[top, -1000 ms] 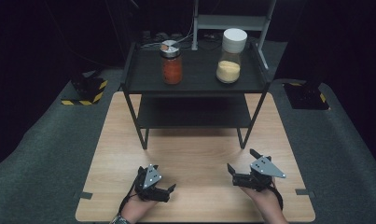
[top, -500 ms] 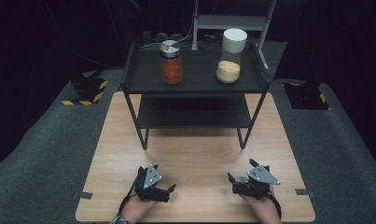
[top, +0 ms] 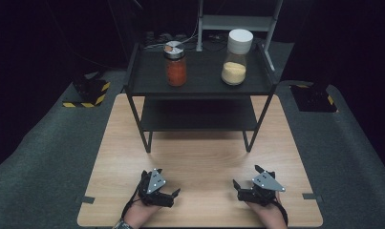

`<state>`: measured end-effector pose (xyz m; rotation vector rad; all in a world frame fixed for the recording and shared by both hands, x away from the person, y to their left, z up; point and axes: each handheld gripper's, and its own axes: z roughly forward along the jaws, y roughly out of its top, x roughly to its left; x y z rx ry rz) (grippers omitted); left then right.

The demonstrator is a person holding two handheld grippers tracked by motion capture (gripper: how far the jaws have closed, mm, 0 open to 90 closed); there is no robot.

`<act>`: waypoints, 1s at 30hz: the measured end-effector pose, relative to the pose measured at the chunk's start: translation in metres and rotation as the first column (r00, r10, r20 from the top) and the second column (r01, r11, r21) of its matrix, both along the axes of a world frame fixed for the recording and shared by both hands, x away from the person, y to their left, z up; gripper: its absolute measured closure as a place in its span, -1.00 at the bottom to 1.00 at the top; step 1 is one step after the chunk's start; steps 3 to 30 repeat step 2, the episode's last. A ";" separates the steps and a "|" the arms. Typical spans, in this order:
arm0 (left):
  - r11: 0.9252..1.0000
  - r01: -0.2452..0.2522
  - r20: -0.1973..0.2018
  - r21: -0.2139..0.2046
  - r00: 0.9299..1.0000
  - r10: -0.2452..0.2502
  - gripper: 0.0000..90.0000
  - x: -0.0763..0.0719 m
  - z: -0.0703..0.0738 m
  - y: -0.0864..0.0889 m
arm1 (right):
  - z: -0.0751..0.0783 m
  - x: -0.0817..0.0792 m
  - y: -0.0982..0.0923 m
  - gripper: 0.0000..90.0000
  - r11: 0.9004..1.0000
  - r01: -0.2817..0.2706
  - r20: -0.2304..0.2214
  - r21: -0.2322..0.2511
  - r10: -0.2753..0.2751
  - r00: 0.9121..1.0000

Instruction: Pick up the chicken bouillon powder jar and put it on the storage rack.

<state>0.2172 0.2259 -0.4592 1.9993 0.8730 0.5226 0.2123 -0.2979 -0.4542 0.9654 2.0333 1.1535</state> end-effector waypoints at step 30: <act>1.000 0.000 0.000 0.000 1.000 0.000 -0.98 0.000 0.000 0.000 | 0.000 0.001 -0.001 -1.00 1.000 -0.006 -0.002 0.001 0.006 1.000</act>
